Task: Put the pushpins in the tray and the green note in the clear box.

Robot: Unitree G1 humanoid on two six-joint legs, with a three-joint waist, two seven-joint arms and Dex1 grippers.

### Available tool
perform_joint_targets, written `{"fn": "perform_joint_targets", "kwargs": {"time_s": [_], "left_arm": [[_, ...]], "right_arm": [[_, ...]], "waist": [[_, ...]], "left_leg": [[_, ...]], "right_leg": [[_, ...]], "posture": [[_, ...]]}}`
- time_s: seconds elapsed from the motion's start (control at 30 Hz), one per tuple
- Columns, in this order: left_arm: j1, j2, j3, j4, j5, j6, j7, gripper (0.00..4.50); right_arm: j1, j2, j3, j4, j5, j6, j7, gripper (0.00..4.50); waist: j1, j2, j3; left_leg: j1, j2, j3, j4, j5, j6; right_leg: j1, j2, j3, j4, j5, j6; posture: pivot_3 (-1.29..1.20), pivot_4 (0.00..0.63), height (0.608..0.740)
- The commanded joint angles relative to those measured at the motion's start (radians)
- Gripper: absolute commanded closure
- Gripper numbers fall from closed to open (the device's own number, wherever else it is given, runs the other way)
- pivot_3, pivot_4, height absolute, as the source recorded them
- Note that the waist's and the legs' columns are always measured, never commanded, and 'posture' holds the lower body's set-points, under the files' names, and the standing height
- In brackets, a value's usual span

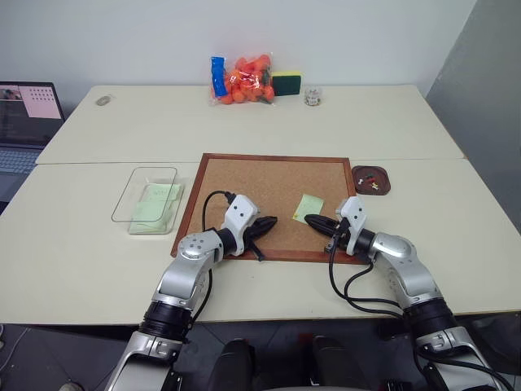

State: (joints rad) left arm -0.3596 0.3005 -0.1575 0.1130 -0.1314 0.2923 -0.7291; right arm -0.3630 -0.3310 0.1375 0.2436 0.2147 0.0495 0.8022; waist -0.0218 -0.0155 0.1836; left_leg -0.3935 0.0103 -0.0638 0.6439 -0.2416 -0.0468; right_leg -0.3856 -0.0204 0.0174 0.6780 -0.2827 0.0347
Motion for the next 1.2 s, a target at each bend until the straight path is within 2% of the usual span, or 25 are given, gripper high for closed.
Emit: {"fn": "perform_joint_targets", "kwargs": {"time_s": [0.03, 0.6, 0.7, 0.8, 0.9, 0.97, 1.2], "left_arm": [[0.019, -0.008, -0.032, 0.007, 0.007, 0.011, -0.005, 4.5], [0.018, -0.014, -0.038, 0.01, 0.006, 0.023, -0.004, 4.5], [0.015, -0.016, -0.038, 0.014, 0.006, 0.021, -0.004, 4.5], [0.017, -0.016, -0.038, 0.011, 0.006, 0.021, -0.004, 4.5], [0.017, -0.017, -0.039, 0.012, 0.006, 0.02, -0.004, 4.5], [0.016, -0.019, -0.04, 0.014, 0.007, 0.019, -0.005, 4.5], [0.006, -0.025, -0.038, 0.025, 0.009, 0.014, -0.006, 4.5]], "right_arm": [[0.004, 0.011, -0.028, -0.025, 0.02, -0.023, 0.001, 4.48], [0.002, 0.008, -0.088, -0.183, 0.079, 0.043, -0.02, 4.48], [-0.016, 0.017, -0.128, -0.175, 0.104, 0.081, -0.059, 4.48], [-0.075, 0.026, -0.204, -0.099, 0.103, 0.099, -0.169, 4.48], [-0.174, 0.01, -0.267, 0.061, 0.024, 0.069, -0.344, 4.48], [-0.235, -0.004, -0.293, 0.159, 0.003, 0.065, -0.41, 4.48], [-0.361, -0.028, -0.308, 0.388, -0.049, 0.031, -0.486, 4.48]], "waist": [[0.0, 0.0, 0.0], [0.0, 0.0, 0.0], [0.0, 0.0, 0.0], [0.0, 0.0, 0.0], [0.0, 0.0, 0.0], [0.002, 0.0, 0.0], [0.005, 0.001, 0.0]], "left_leg": [[0.0, 0.0, 0.0, 0.0, 0.0, 0.0], [0.0, 0.0, 0.0, 0.0, 0.0, 0.0], [0.0, 0.0, 0.0, 0.0, 0.0, 0.0], [-0.001, 0.0, 0.0, 0.0, 0.0, 0.0], [0.0, 0.0, 0.001, 0.0, 0.0, 0.0], [0.0, 0.0, 0.001, 0.0, 0.0, 0.0], [0.0, 0.0, 0.002, -0.001, 0.0, 0.0]], "right_leg": [[0.0, 0.0, 0.0, 0.0, 0.0, 0.0], [0.0, 0.0, 0.0, 0.0, 0.0, 0.0], [0.0, 0.0, 0.0, 0.0, 0.0, 0.0], [0.0, 0.0, 0.0, 0.0, 0.0, 0.0], [0.0, 0.0, 0.001, 0.0, 0.001, 0.0], [0.0, 0.0, 0.001, 0.0, 0.001, -0.002], [-0.001, 0.0, 0.001, 0.001, 0.003, -0.005]], "posture": [[0.0, 0.15, 0.74], [0.0, 0.15, 0.74], [0.0, 0.15, 0.74], [0.0, 0.15, 0.74], [0.0, 0.15, 0.74], [0.0, 0.15, 0.74], [0.0, 0.15, 0.74]]}}
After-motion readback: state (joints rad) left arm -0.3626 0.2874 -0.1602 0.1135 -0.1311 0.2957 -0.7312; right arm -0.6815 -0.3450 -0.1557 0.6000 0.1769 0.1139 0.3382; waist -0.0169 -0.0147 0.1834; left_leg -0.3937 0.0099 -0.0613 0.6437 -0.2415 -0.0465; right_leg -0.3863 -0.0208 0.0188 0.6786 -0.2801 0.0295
